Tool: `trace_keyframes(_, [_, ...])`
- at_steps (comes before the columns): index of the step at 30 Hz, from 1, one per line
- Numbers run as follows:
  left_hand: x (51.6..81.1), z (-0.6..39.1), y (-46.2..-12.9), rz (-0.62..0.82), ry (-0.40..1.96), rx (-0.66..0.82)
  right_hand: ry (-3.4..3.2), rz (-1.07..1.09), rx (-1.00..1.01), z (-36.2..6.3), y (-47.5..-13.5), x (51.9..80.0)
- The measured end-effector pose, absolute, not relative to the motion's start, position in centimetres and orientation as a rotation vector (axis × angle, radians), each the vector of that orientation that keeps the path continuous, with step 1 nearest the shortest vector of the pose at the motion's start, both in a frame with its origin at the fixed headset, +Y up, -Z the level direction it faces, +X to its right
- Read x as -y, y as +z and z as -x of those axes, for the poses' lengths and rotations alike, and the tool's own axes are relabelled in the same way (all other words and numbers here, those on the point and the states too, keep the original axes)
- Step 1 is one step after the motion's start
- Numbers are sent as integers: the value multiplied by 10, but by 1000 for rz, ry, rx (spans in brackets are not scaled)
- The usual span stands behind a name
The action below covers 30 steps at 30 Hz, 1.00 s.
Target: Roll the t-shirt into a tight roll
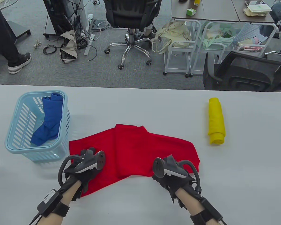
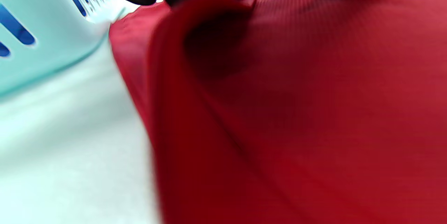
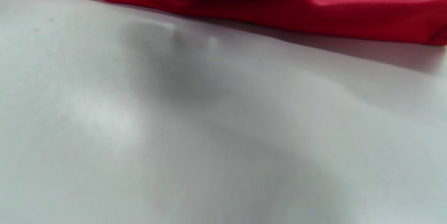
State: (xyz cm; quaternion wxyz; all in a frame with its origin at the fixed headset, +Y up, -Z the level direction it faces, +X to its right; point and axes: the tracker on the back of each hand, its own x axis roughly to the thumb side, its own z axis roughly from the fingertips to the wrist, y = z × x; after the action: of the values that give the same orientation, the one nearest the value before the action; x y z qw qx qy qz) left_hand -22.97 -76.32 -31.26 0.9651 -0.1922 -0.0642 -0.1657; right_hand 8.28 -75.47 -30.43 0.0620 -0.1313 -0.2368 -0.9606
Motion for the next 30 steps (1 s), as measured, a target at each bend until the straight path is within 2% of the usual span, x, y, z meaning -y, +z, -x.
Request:
trace_keyframes(2, [754,227,-310,293,-349,151,-2835,208,766,-89,-344,758])
trace_keyframes(3, [747,226,-309,229,-330,173,-2783,34,822,-95,-364,759])
trace_keyframes(4, [744,225,-308,194,-284,184,-2747,-100,832,-100,-376,754])
trace_keyframes(5, [742,225,-307,172,-230,187,-2750,-144,821,-101,-382,750])
trace_keyframes(7, [742,226,-308,163,-214,195,-2926,-60,703,-94,-378,735])
trace_keyframes(9, [753,227,-312,226,-241,194,-2987,46,670,-79,-366,729])
trace_keyframes(12, [780,223,-315,438,-244,213,-2972,275,761,-52,-351,737])
trace_keyframes(14, [772,216,-310,362,-252,229,-2947,326,832,-42,-349,750])
trace_keyframes(16, [753,208,-303,308,-273,287,-2894,274,884,-41,-356,762])
trace_keyframes(18, [741,203,-296,260,-178,326,-2836,106,842,-54,-373,770])
trace_keyframes(20, [742,205,-295,277,-108,330,-2787,-54,852,-68,-382,769])
trace_keyframes(21, [745,206,-296,282,-121,320,-2795,-66,836,-70,-382,768])
trace_keyframes(23, [757,209,-300,318,-199,297,-2843,-1,760,-66,-373,758])
trace_keyframes(26, [775,210,-303,427,-246,302,-2852,164,765,-48,-357,749])
trace_keyframes(30, [752,198,-292,331,-170,390,-2841,279,878,-31,-348,760])
